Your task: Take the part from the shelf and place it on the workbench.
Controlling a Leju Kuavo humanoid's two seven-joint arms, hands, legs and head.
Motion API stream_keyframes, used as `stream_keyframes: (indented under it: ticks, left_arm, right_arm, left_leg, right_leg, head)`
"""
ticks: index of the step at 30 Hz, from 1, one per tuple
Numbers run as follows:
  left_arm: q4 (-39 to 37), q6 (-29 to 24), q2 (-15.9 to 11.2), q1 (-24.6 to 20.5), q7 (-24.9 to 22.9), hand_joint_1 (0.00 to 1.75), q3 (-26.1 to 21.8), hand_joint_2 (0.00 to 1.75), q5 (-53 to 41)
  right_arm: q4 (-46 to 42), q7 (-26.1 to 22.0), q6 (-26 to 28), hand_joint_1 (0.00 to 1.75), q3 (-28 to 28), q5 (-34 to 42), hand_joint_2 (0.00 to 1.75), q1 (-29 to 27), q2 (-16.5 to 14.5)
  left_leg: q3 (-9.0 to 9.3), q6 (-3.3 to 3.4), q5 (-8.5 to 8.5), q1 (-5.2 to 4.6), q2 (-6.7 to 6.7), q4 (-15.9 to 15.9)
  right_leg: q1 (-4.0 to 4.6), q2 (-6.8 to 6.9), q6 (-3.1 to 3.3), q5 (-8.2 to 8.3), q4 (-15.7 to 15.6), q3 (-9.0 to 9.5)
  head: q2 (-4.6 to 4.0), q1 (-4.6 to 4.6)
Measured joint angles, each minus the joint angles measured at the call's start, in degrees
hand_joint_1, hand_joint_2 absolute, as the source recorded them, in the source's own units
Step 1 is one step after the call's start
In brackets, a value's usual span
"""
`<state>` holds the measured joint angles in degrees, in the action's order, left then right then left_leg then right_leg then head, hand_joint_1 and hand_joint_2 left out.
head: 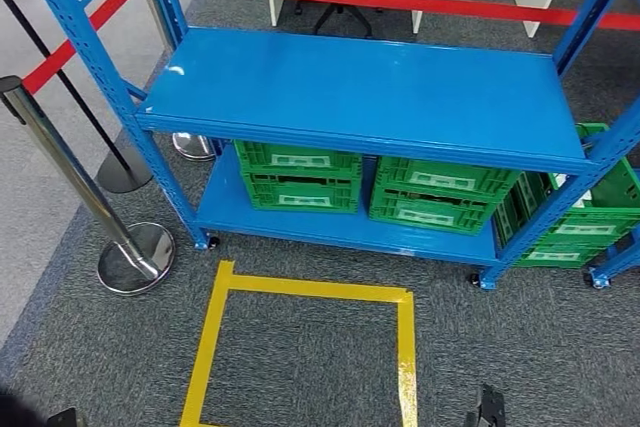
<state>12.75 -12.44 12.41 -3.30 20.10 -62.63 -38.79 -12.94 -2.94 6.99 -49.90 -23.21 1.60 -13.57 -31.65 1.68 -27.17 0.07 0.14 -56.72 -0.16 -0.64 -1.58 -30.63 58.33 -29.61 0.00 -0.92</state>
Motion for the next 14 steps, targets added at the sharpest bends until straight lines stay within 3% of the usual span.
stream_keyframes:
  ticks: [2, 4, 5, 6, 7, 9, 11, 13, 14]
  left_arm:
    - [0.0, 0.0, 0.02, -0.03, 0.01, 0.0, -0.01, 0.0, -0.12]
    - [-0.01, 0.01, 0.02, -0.06, 0.01, 0.0, -0.01, 0.0, -0.16]
    - [-0.01, 0.02, 0.03, -0.02, 0.01, 0.0, -0.01, 0.0, -0.18]
    - [-0.01, 0.05, 0.03, 0.02, 0.01, 0.0, -0.01, 0.0, -0.18]
    - [-0.01, 0.1, 0.03, 0.05, 0.01, 0.0, -0.01, 0.0, -0.18]
    - [-0.01, 0.23, -0.01, 0.07, 0.01, 0.0, -0.02, 0.0, -0.19]
    - [-0.01, 0.33, -0.08, 0.03, 0.01, 0.0, -0.02, 0.0, -0.2]
    - [-0.01, 0.37, -0.12, 0.0, -0.01, 0.0, -0.01, 0.0, -0.2]
    - [-0.01, 0.38, -0.12, 0.01, -0.01, 0.0, -0.01, 0.0, -0.2]
  right_arm:
    - [0.0, 0.03, -0.01, 0.0, -0.03, 0.0, 0.0, 0.19, 0.0]
    - [0.0, 0.12, -0.09, 0.0, -0.05, -0.01, 0.0, 0.21, 0.01]
    - [0.0, 0.2, -0.15, 0.0, -0.07, -0.01, 0.0, 0.07, 0.02]
    - [0.0, 0.28, -0.23, 0.0, -0.09, -0.02, 0.0, -0.07, 0.02]
    - [0.0, 0.33, -0.3, 0.0, -0.11, -0.02, 0.0, -0.18, 0.03]
    - [0.01, 0.37, -0.49, 0.0, -0.12, -0.02, 0.0, -0.22, 0.05]
    - [0.03, 0.39, -0.62, 0.0, -0.1, -0.02, 0.0, -0.1, 0.07]
    - [0.02, 0.41, -0.64, 0.0, -0.12, -0.03, 0.0, -0.19, 0.07]
    - [0.01, 0.43, -0.64, 0.0, -0.13, -0.03, 0.0, -0.26, 0.07]
  left_leg:
    - [0.68, 0.27, -0.11, 0.28, 0.0, 0.38]
    - [0.96, 0.33, -0.56, 0.3, 0.01, 0.37]
    - [1.24, 0.27, -0.82, 0.32, 0.02, 0.35]
    - [1.63, 0.16, -1.14, 0.38, 0.02, 0.34]
    - [2.17, 0.0, -1.51, 0.46, 0.01, 0.33]
    - [3.34, -0.52, -2.39, 0.59, 0.01, 0.29]
    - [3.86, -1.29, -3.19, 0.53, 0.05, 0.22]
    - [4.2, -2.06, -3.55, 0.44, 0.09, -0.02]
    - [4.34, -2.23, -3.63, 0.45, 0.11, -0.05]
  right_leg:
    - [-0.13, 0.11, -0.51, -2.62, 4.83, -2.69]
    - [-0.33, 0.15, -1.03, -5.37, 12.25, -7.19]
    - [-0.43, 0.17, -1.19, -5.66, 14.53, -8.9]
    - [-0.52, 0.19, -1.33, -4.72, 14.73, -9.61]
    - [-0.64, 0.26, -1.46, -2.55, 12.61, -9.18]
    - [-0.81, 0.58, -1.68, 2.12, 5.17, -6.59]
    - [-0.63, 0.95, -0.95, 3.11, 0.67, -4.87]
    - [-0.42, 1.01, 0.33, 2.42, 0.15, -4.28]
    - [-0.41, 0.95, 0.59, 2.64, 0.2, -4.08]
  head:
    - [0.0, -0.22]
    - [0.0, -0.29]
    - [0.0, -0.29]
    - [0.0, -0.3]
    - [0.0, -0.31]
    - [0.0, -0.31]
    - [0.0, -0.39]
    - [0.0, -0.26]
    - [0.0, -0.19]
